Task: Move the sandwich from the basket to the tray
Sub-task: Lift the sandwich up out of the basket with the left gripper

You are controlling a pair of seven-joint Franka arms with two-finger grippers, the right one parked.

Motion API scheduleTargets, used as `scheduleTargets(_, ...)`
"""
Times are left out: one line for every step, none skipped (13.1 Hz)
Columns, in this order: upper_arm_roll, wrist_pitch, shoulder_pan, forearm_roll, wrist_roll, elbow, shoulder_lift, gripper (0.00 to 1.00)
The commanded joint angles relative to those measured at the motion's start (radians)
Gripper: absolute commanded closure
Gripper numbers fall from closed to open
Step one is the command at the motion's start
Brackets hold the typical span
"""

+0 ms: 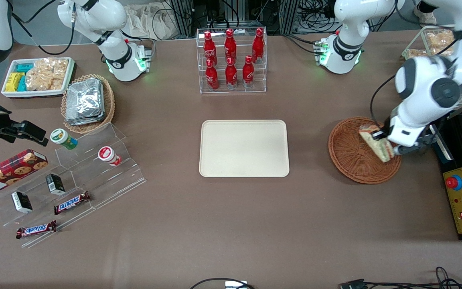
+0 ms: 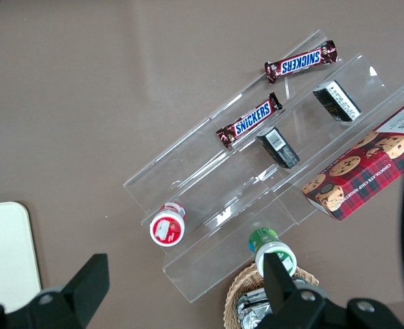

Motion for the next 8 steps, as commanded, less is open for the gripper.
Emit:
scheduleTargets(-0.003,-0.276,0.002,0.008,0.1,0.284,0.034,0.88)
scheduleTargets(-0.004,-0.354,-0.001,0.008,0.131,0.363,0.042,0.88)
scheduleTargets(-0.006,-0.419,-0.003,0.005,0.155,0.439,0.057,0.88)
scheduleTargets(-0.009,-0.468,-0.01,0.005,0.16,0.503,0.072,0.88)
scheduleTargets(-0.014,-0.501,-0.012,0.002,0.159,0.549,0.089,0.88)
scheduleTargets(-0.03,-0.513,-0.023,0.0,0.156,0.585,0.101,0.88)
scheduleTargets(-0.053,-0.516,-0.036,0.002,0.154,0.606,0.106,0.88)
scheduleTargets(-0.082,-0.518,-0.05,0.002,0.143,0.613,0.115,0.88)
